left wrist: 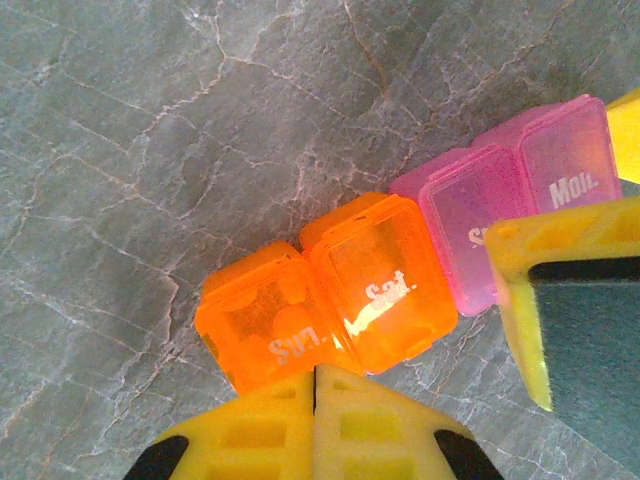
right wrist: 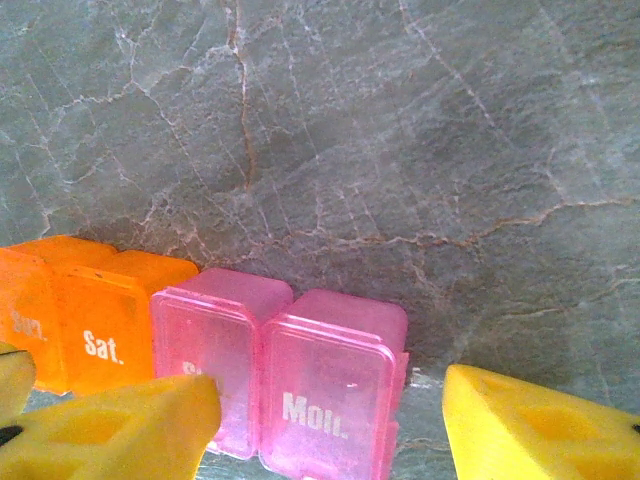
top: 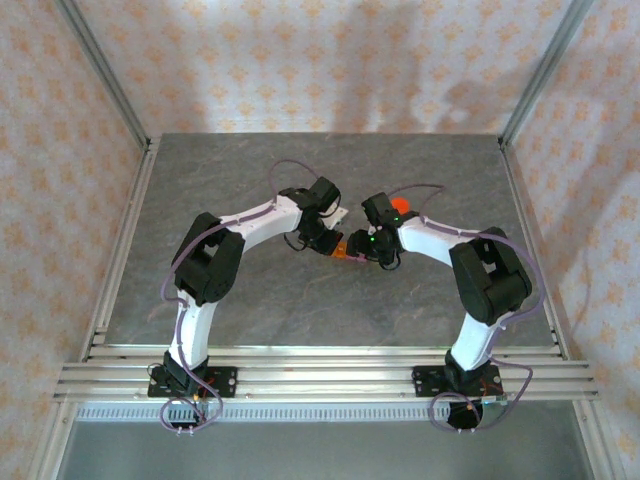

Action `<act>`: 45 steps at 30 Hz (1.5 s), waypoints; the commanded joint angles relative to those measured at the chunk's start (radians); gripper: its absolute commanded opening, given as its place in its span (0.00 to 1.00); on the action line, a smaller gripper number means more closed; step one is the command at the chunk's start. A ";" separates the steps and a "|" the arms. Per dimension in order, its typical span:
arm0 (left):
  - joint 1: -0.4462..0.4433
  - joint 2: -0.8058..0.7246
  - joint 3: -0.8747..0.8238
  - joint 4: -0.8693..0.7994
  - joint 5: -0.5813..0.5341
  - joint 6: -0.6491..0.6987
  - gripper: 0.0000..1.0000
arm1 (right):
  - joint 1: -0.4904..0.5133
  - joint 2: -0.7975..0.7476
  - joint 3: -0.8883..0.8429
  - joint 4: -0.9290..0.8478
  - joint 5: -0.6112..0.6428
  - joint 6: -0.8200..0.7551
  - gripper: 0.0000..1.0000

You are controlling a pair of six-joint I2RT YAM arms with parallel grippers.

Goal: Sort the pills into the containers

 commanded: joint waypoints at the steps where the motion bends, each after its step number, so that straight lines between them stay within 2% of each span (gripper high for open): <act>1: -0.002 0.028 -0.017 -0.004 -0.040 0.012 0.00 | -0.003 0.077 -0.039 -0.057 0.071 0.010 0.62; 9: -0.002 0.043 -0.040 0.007 -0.039 0.002 0.00 | -0.003 0.087 -0.039 -0.054 0.068 0.011 0.62; 24: -0.005 0.087 -0.066 0.013 -0.115 -0.014 0.00 | -0.003 0.106 -0.035 -0.045 0.060 0.014 0.62; 34: -0.041 0.018 -0.087 0.055 -0.254 0.003 0.00 | -0.003 0.123 -0.035 -0.037 0.052 0.017 0.62; 40: -0.067 0.043 -0.112 0.072 -0.335 0.001 0.00 | -0.004 0.134 -0.044 -0.026 0.047 0.024 0.62; 45: -0.075 0.101 -0.138 0.088 -0.328 -0.026 0.00 | -0.003 0.144 -0.046 -0.017 0.036 0.027 0.62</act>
